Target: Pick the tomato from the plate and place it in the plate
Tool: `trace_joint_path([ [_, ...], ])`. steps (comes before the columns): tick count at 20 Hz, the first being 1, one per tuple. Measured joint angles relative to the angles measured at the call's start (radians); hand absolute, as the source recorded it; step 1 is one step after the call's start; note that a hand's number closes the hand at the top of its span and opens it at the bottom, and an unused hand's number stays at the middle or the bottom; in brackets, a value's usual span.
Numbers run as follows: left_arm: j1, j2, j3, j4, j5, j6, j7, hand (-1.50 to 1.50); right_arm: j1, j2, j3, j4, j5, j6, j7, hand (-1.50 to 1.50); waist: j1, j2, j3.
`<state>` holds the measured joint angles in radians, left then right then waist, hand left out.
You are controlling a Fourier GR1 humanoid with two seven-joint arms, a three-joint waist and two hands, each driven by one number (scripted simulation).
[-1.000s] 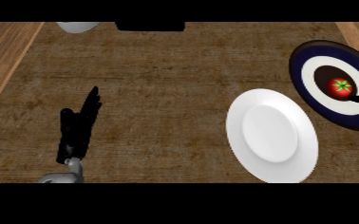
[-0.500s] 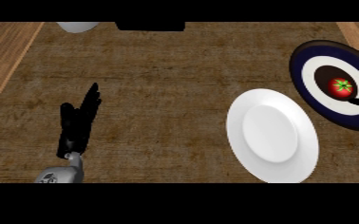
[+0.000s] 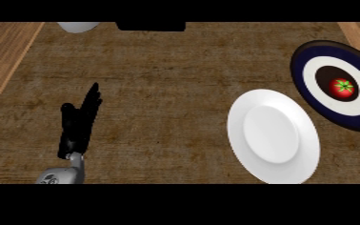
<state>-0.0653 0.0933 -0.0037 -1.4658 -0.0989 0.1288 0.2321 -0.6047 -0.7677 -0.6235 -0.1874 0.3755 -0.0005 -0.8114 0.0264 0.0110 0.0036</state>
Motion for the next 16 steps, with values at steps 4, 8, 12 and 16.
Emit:
trace_joint_path([
  [4,-0.001,0.001,0.003,-0.003,0.006,-0.009,0.0,0.0,0.015,-0.026,-0.007,0.009,-0.01,-0.009,-0.005,-1.5,0.003,0.002,0.001],
  [8,0.004,0.0,0.004,0.017,0.003,-0.012,-0.02,0.0,0.042,-0.042,-0.018,0.02,-0.024,-0.009,-0.024,-1.5,0.003,0.003,0.001],
  [12,0.022,-0.002,0.001,0.013,0.003,-0.017,-0.031,0.0,0.08,-0.051,-0.042,0.024,-0.053,-0.003,-0.065,-1.5,0.002,0.002,0.002],
  [16,0.025,-0.007,-0.004,0.001,-0.001,-0.014,-0.025,0.0,0.083,-0.092,-0.059,0.028,-0.072,0.011,-0.051,-1.5,0.005,0.002,0.002],
])
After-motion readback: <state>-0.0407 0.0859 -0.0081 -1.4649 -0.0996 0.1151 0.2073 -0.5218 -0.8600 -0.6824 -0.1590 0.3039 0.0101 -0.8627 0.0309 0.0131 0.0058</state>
